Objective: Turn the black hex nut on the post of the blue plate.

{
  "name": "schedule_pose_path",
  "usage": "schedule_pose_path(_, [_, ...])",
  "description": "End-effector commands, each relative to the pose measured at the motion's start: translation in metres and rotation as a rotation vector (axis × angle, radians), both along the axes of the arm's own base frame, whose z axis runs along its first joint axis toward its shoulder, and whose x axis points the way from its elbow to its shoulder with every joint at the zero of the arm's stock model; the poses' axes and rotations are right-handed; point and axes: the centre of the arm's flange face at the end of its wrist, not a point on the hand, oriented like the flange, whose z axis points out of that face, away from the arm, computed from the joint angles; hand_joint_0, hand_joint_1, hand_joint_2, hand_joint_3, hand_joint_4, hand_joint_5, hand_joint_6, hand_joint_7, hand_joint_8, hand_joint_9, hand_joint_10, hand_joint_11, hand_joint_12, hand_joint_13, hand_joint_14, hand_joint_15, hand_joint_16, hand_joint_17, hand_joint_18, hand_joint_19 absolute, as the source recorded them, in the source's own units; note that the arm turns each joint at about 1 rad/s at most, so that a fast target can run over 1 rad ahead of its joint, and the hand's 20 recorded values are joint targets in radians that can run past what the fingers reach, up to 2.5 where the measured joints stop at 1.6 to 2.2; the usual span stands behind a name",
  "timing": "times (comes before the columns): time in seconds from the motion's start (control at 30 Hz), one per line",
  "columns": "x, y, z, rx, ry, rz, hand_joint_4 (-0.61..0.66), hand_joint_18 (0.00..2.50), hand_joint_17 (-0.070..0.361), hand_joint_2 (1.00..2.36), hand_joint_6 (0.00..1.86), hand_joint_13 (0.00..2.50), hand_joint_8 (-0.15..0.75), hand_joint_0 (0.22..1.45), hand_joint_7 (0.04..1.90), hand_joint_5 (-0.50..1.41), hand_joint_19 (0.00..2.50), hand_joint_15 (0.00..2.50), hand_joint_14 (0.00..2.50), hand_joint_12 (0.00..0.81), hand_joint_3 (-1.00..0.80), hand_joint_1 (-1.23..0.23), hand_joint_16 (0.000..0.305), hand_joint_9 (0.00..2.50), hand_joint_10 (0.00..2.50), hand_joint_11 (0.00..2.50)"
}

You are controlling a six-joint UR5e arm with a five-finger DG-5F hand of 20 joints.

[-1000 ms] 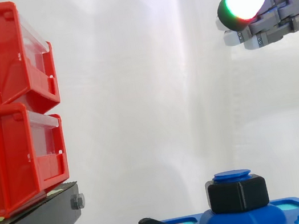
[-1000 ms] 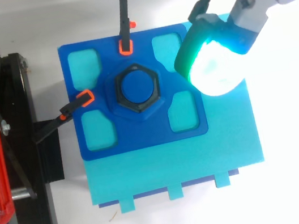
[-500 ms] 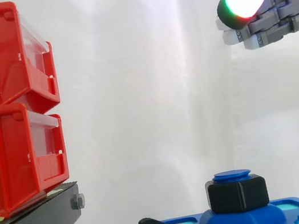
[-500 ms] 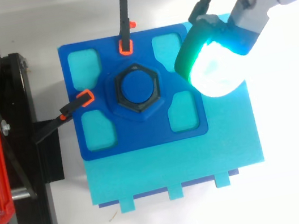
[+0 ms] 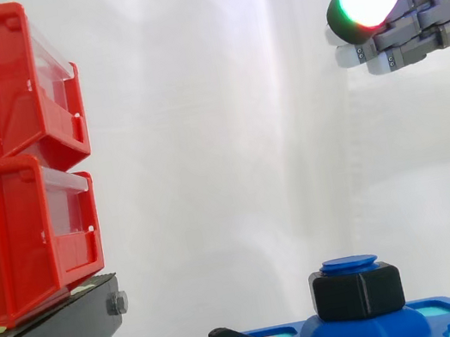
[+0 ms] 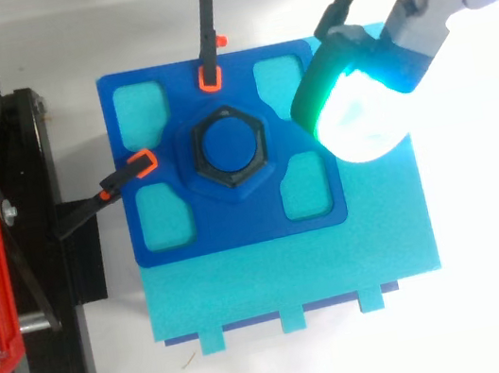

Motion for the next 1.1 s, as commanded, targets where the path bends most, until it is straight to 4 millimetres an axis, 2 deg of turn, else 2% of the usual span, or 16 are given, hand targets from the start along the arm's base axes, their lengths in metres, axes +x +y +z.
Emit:
schedule_pose_path(0.0, [0.0001, -0.0002, 0.0004, -0.001, -0.001, 0.000, 0.04, 0.00, 0.131, 1.00, 0.50, 0.00, 0.140, 0.44, 0.69, -0.26, 0.04, 0.00, 0.00, 0.329, -0.50, -0.38, 0.058, 0.00, 0.00, 0.00])
schedule_pose_path(0.53, [0.0001, -0.0002, 0.0004, 0.001, -0.001, 0.000, 0.04, 0.00, 0.133, 1.00, 0.50, 0.00, 0.141, 0.43, 0.65, -0.27, 0.06, 0.00, 0.00, 0.336, -0.50, -0.39, 0.059, 0.00, 0.00, 0.00])
schedule_pose_path(0.63, [0.0001, -0.0002, 0.0004, 0.001, -0.001, 0.000, 0.04, 0.00, 0.132, 1.00, 0.50, 0.00, 0.139, 0.44, 0.71, -0.27, 0.05, 0.00, 0.00, 0.334, -0.50, -0.39, 0.059, 0.00, 0.00, 0.00])
schedule_pose_path(0.73, [0.0002, 0.0007, 0.0004, -0.001, -0.001, 0.001, 0.04, 0.00, 0.133, 1.00, 0.50, 0.00, 0.140, 0.44, 0.67, -0.27, 0.04, 0.00, 0.00, 0.333, -0.50, -0.39, 0.059, 0.00, 0.00, 0.00])
schedule_pose_path(0.87, [0.0002, 0.0007, 0.0004, -0.001, -0.001, 0.001, 0.04, 0.00, 0.132, 1.00, 0.50, 0.00, 0.135, 0.44, 0.72, -0.27, 0.04, 0.00, 0.00, 0.332, -0.50, -0.39, 0.059, 0.00, 0.00, 0.00])
schedule_pose_path(0.93, [-0.0002, -0.0002, -0.0004, 0.001, 0.001, 0.000, 0.04, 0.00, 0.133, 1.00, 0.50, 0.00, 0.135, 0.44, 0.67, -0.27, 0.04, 0.00, 0.00, 0.333, -0.50, -0.39, 0.059, 0.00, 0.00, 0.00])
schedule_pose_path(1.07, [0.0000, 0.0007, -0.0004, -0.001, 0.001, 0.001, 0.04, 0.00, 0.132, 1.00, 0.50, 0.00, 0.137, 0.44, 0.70, -0.27, 0.03, 0.00, 0.00, 0.332, -0.50, -0.40, 0.059, 0.00, 0.00, 0.00])
